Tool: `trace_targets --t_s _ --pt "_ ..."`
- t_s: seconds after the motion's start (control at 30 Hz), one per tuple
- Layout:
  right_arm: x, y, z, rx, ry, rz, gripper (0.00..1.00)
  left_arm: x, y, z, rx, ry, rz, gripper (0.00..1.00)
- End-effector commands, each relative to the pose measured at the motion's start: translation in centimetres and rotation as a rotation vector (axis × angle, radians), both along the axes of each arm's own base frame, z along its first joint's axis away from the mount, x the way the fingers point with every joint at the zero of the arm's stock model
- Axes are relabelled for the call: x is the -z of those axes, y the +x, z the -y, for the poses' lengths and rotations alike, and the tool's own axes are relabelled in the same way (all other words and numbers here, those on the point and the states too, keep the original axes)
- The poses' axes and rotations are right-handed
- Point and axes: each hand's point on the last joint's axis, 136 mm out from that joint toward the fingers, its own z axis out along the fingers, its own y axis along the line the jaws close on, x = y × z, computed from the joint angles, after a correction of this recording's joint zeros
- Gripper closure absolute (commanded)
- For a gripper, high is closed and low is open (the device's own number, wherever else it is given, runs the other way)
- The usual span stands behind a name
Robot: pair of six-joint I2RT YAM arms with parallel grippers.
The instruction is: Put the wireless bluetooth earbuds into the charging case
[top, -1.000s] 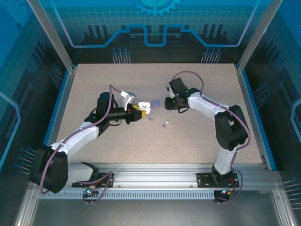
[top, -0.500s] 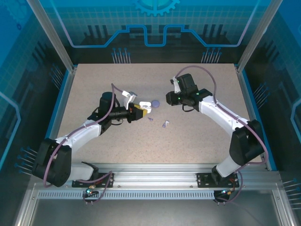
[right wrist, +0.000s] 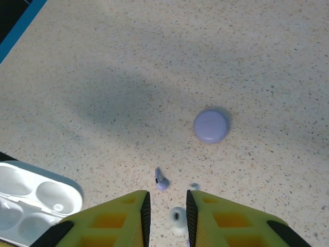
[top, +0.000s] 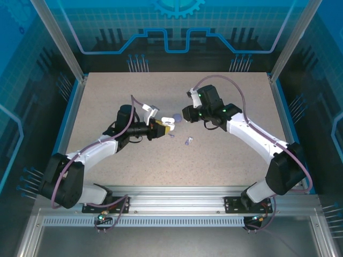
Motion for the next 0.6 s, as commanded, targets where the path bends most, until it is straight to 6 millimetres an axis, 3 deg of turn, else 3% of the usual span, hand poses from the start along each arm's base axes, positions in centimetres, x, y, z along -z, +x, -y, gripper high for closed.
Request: trace_targets --t_s 0.0,0.13,0.23,0.4,0.57 --pt "-3.8 -0.5 -1.5 -0.054 0.039 0.089 0.72 -2.1 0.1 0.9 0.033 -0.034 0.040 0.95" --pt "-3.9 -0.8 -2.2 -0.070 0.030 0.097 0.72 -2.2 0.3 0.9 0.027 -0.030 0.037 0.95" --pt "-2.8 -0.4 -1.6 -0.034 -0.010 0.075 0.72 -1.9 0.4 0.7 0.009 -0.014 0.035 0.95" --pt "0.2 0.1 0.2 0.038 -0.112 0.010 0.72 -0.5 1.0 0.0 -0.049 0.033 0.012 0.96" --pt "3.8 -0.9 1.1 0.028 -0.183 -0.096 0.68 -0.6 1.3 -0.9 -0.111 0.045 0.025 0.95"
